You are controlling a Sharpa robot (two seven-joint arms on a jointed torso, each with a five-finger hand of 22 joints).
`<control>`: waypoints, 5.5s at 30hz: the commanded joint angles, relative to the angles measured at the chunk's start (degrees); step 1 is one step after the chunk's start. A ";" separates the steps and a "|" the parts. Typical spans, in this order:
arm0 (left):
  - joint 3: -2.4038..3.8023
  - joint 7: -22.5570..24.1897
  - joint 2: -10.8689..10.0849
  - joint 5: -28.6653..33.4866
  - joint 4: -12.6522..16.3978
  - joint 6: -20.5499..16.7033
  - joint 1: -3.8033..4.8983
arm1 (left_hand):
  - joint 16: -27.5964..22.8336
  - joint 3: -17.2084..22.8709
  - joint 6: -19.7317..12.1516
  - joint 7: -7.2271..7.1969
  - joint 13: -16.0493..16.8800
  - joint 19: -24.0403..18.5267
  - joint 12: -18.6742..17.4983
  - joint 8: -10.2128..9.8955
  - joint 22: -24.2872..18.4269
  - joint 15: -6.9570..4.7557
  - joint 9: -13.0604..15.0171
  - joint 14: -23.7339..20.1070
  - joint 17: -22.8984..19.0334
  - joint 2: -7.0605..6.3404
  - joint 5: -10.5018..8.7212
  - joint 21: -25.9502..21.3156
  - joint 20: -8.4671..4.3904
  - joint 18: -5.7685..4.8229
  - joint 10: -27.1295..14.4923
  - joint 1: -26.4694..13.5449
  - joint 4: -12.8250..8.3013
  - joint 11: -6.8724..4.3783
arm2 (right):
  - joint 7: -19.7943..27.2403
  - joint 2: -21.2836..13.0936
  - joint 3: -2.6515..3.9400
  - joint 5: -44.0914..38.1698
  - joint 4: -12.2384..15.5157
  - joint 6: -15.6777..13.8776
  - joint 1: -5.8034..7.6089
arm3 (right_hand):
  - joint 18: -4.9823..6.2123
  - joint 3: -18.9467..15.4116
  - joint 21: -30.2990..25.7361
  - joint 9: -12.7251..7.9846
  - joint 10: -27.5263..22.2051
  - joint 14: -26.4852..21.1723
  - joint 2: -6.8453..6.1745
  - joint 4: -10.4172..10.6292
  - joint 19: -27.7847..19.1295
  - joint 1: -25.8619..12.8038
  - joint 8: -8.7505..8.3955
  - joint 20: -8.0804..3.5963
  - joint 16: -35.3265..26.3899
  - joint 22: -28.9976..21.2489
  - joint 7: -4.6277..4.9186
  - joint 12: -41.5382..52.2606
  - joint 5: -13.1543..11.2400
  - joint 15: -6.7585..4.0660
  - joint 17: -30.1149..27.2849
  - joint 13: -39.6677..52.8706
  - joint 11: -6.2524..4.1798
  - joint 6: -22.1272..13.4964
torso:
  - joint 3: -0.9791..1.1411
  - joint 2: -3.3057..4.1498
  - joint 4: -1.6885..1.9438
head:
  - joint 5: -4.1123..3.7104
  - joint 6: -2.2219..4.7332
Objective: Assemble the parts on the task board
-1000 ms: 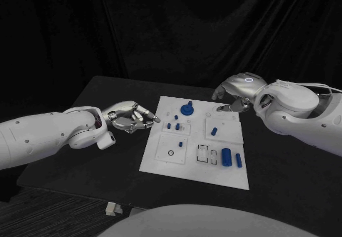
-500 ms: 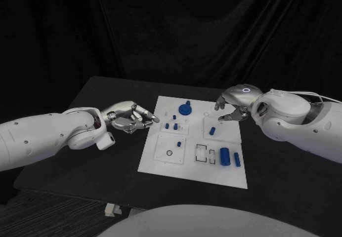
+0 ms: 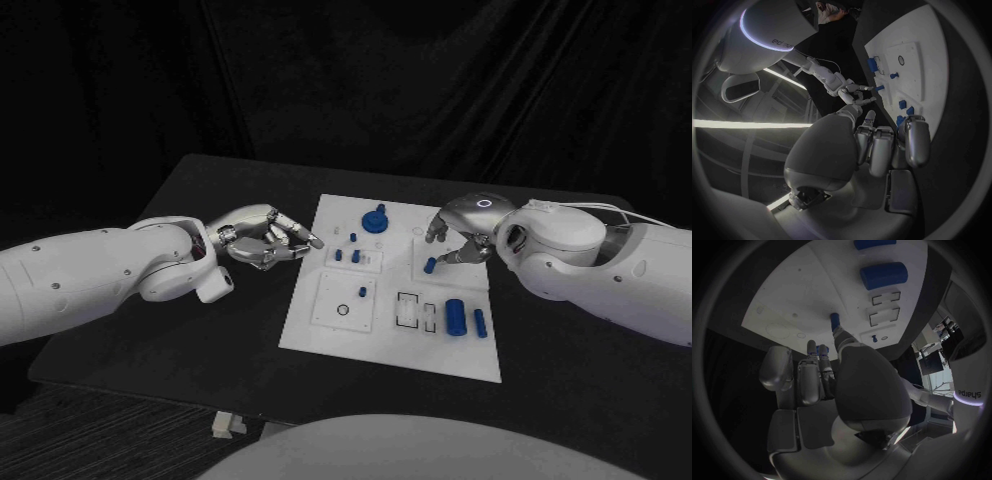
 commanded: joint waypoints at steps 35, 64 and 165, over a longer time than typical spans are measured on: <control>0.03 0.08 0.42 0.55 -0.39 1.91 -0.14 | 0.79 2.60 1.68 0.06 14.86 -0.12 2.35 1.08 7.37 0.01 0.38 6.25 15.38 -1.06 0.25 -1.27 0.42 -1.00 8.41 -0.62 -0.95 -0.53 | 3.53 2.82 0.04 1.18 -2.67 -0.69 -3.07 | -1.60 7.62 -2.65 2.24 5.59 1.51 1.00 -4.39 -1.46 5.41 2.53 -0.03 -1.75 8.05 2.68 -1.16 12.13 -0.11 -2.43 -2.90 0.18 7.71 | -0.01 -0.01 0.01 | 0.22 0.01; 0.03 -0.72 0.38 0.55 -0.67 2.73 -0.25 | 0.79 2.85 2.20 0.23 14.86 -0.80 2.35 1.24 7.01 0.25 0.40 6.25 15.38 -1.12 0.39 -1.90 0.62 -0.83 8.41 -0.89 -1.03 -0.28 | 3.10 -0.60 0.05 1.18 3.50 -6.46 -0.48 | -1.61 10.34 -2.54 4.62 12.87 1.26 1.42 -7.67 -1.79 6.54 4.49 0.69 -2.35 8.03 3.26 -0.46 11.29 0.88 -3.23 -3.31 -0.34 12.54 | -0.02 -0.04 0.01 | 0.86 0.01; 0.02 -2.20 1.01 0.55 -3.60 5.37 -1.60 | 0.79 3.79 2.99 0.44 14.86 -2.04 2.35 1.44 6.40 0.60 0.36 6.25 15.38 -0.71 0.51 -3.09 0.98 -0.52 8.41 -1.00 -1.42 0.15 | 6.13 14.55 0.05 -4.73 2.32 -4.04 -8.59 | -1.54 10.84 -2.55 4.82 13.92 1.37 1.23 -8.86 -1.86 6.51 3.54 0.73 -2.45 7.97 3.36 -1.01 11.06 0.86 -3.34 -3.55 -0.38 12.28 | -0.01 -0.03 -0.02 | 0.95 0.01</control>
